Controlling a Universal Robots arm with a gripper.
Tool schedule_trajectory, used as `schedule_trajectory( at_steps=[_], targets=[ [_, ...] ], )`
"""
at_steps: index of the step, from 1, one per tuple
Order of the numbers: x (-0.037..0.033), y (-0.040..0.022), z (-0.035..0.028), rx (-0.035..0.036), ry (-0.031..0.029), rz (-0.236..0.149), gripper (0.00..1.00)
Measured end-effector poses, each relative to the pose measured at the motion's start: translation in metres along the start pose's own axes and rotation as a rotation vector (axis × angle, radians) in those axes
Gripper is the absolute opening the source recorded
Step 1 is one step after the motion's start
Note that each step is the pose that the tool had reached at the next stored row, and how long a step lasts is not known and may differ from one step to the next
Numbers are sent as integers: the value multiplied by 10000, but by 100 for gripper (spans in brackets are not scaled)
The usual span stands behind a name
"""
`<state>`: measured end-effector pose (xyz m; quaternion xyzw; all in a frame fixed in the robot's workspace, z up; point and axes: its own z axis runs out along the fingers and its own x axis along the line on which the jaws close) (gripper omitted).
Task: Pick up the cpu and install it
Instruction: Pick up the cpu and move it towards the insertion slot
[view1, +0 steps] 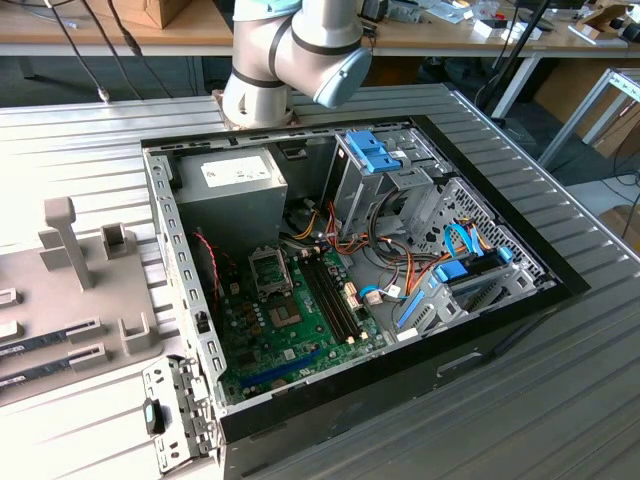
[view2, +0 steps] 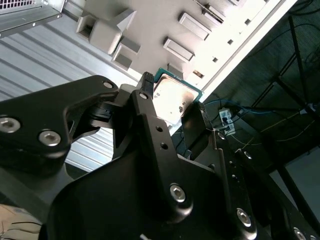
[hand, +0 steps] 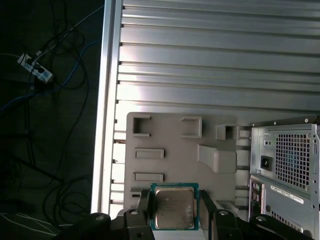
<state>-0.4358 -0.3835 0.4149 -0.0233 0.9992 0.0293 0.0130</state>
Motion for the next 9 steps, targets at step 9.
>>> schedule_trajectory(
  at_steps=[9],
  targets=[
    [-84, -4, 2, 0, 0, 0, 47]
  ],
)
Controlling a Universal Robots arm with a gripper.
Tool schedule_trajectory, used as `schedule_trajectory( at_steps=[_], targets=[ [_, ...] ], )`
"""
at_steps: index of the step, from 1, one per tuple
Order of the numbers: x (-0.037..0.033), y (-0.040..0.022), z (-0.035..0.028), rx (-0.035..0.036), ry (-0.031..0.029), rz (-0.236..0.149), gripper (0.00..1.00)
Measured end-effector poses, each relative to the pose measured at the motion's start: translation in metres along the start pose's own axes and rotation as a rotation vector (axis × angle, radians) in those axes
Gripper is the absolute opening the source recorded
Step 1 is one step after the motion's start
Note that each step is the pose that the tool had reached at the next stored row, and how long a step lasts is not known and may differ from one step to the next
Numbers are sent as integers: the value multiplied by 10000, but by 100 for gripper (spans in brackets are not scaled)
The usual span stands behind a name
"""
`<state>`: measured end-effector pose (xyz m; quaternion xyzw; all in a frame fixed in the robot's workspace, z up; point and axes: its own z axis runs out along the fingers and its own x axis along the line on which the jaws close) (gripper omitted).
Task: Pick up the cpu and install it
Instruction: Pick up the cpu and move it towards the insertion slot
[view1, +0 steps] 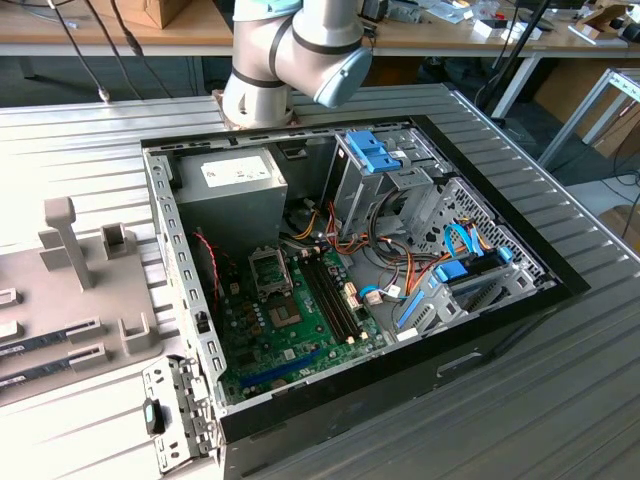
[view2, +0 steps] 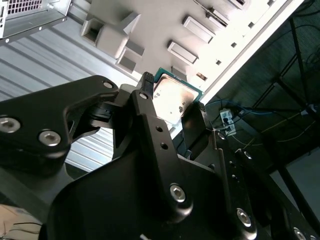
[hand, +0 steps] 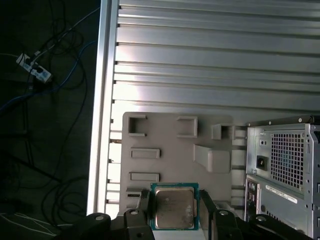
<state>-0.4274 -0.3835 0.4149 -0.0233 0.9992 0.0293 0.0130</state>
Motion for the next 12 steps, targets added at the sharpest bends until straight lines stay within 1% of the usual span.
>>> schedule_trajectory(
  at_steps=[12],
  targets=[
    [-140, -7, 4, 0, 0, -1, 47]
  ],
)
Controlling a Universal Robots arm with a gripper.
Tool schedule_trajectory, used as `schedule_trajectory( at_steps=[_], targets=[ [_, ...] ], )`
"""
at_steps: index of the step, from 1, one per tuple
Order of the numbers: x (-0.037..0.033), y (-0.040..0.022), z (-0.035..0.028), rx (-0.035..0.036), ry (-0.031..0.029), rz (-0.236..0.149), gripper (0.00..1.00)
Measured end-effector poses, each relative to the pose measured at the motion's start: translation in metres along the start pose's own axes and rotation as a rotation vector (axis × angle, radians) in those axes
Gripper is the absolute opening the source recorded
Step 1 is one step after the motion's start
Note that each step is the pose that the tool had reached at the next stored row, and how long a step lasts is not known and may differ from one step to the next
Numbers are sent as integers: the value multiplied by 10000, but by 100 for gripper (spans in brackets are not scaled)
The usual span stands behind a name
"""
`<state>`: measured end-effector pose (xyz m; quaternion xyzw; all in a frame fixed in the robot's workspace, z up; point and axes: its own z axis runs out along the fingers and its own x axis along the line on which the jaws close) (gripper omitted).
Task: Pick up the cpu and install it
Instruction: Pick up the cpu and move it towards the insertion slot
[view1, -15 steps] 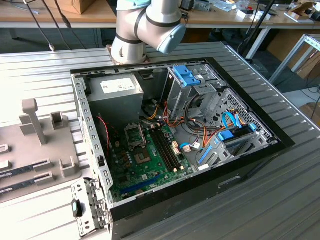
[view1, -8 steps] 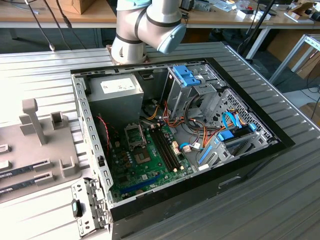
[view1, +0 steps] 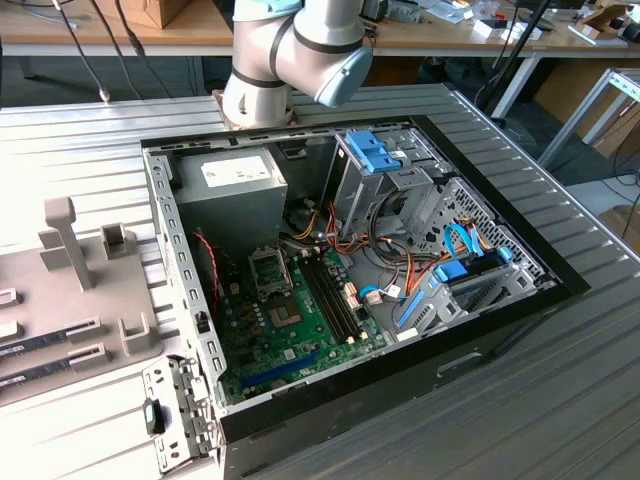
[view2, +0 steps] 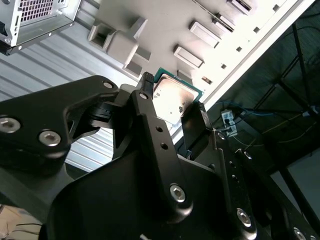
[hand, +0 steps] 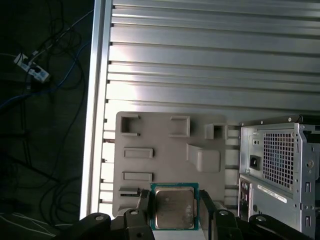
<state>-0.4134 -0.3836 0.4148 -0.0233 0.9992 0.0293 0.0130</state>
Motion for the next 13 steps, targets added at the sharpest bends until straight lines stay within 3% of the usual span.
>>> schedule_trajectory(
  at_steps=[13],
  targets=[
    [-159, -8, 7, 0, -1, 0, 47]
  ],
)
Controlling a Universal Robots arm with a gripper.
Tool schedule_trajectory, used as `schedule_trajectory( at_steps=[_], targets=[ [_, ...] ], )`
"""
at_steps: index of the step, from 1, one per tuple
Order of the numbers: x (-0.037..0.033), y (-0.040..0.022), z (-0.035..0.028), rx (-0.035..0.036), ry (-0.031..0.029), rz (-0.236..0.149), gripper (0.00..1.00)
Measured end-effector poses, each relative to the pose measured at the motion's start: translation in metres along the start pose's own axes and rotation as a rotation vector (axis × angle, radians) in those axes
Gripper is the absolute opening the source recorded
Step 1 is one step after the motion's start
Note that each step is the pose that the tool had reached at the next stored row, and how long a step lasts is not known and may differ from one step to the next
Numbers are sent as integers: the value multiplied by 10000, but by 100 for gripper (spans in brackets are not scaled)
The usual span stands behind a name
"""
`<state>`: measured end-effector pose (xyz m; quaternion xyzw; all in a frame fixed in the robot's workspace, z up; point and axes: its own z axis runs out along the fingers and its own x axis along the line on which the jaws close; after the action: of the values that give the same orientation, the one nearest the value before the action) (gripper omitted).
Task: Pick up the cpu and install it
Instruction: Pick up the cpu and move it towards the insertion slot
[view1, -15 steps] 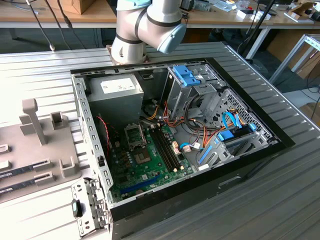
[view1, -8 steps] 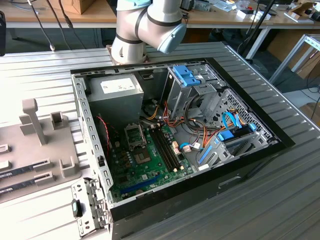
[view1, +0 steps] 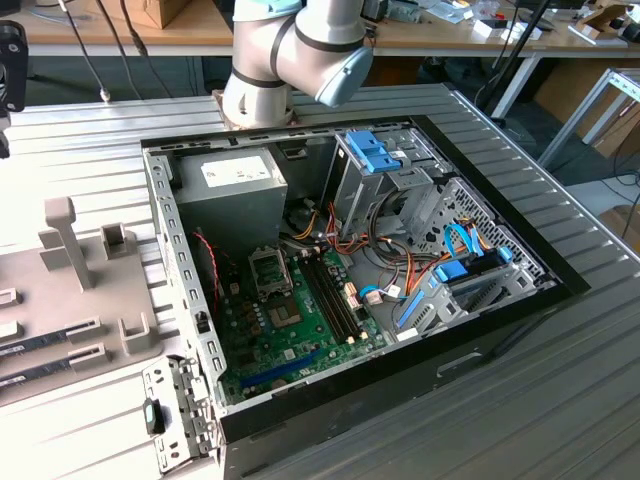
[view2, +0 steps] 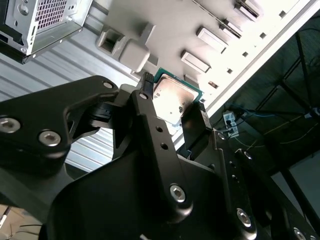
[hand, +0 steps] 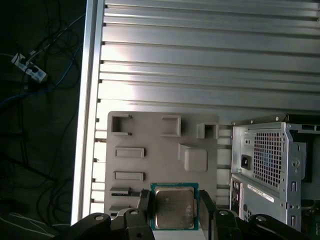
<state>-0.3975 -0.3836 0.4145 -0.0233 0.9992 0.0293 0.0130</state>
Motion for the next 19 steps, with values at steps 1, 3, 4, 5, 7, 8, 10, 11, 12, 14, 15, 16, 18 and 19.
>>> schedule_trajectory(
  at_steps=[1, 3, 4, 5, 7, 8, 10, 11, 12, 14, 15, 16, 18, 19],
  targets=[
    [-14, -1, 1, 0, 1, 0, 47],
    [-30, -1, 1, 0, 1, 0, 47],
    [-44, -2, 2, 0, 0, 0, 47],
    [-57, -3, 2, 0, 1, 0, 47],
    [-73, -4, 4, 0, -1, 0, 47],
    [-83, -4, 4, 0, 0, 0, 47],
    [-99, -5, 5, 0, 0, 0, 47],
    [-107, -5, 5, 0, 0, 0, 47],
    [-117, -6, 5, 0, 0, 0, 47],
    [-132, -6, 6, 0, 0, 0, 47],
    [-140, -7, 6, 0, 0, 0, 47],
    [-148, -7, 6, 0, 0, 1, 47],
    [-166, -8, 7, 0, 1, 0, 47],
    [-179, -9, 7, 0, 1, 0, 47]
  ],
)
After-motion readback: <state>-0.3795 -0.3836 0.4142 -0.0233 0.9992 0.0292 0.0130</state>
